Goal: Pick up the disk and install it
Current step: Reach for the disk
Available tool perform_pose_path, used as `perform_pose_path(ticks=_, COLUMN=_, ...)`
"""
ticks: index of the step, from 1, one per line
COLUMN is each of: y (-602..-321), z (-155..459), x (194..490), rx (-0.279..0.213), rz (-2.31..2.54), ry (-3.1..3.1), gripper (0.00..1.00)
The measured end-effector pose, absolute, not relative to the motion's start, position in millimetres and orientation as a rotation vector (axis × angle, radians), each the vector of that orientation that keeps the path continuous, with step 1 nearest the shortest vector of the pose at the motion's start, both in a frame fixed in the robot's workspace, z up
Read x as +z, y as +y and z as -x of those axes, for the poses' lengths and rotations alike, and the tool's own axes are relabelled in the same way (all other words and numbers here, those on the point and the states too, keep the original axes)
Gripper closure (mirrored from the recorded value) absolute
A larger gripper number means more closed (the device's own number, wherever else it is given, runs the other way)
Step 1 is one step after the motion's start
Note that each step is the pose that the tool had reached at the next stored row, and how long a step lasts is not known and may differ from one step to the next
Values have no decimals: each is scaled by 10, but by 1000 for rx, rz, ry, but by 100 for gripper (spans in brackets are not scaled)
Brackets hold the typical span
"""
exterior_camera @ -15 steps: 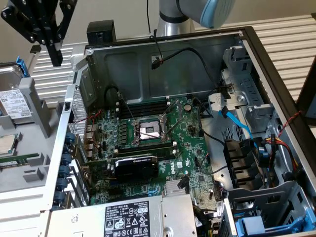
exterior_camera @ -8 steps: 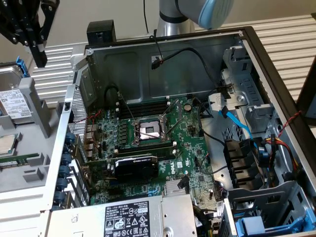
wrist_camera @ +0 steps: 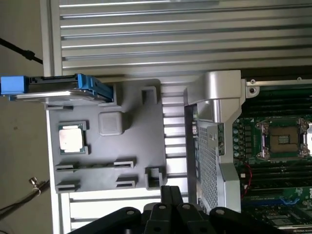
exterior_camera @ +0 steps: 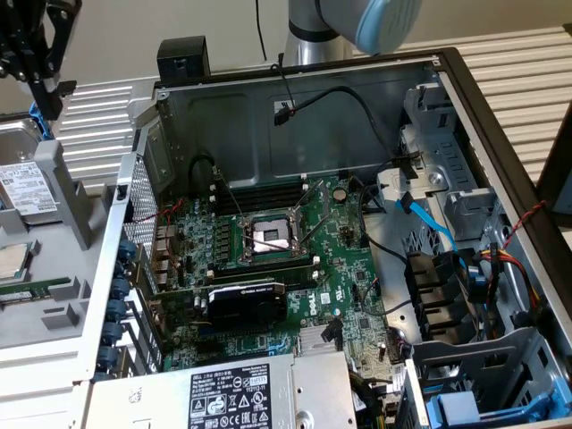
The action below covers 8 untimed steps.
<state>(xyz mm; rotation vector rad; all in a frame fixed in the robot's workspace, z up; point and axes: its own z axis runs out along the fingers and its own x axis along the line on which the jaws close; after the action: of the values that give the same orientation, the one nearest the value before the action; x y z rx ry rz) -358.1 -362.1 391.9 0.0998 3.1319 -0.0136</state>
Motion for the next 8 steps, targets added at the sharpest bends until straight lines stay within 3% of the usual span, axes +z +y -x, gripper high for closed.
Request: perform_pose_path(ticks=8, y=-3432, z=3860, x=3915, rx=-13, rz=-100, ry=3132, gripper=89)
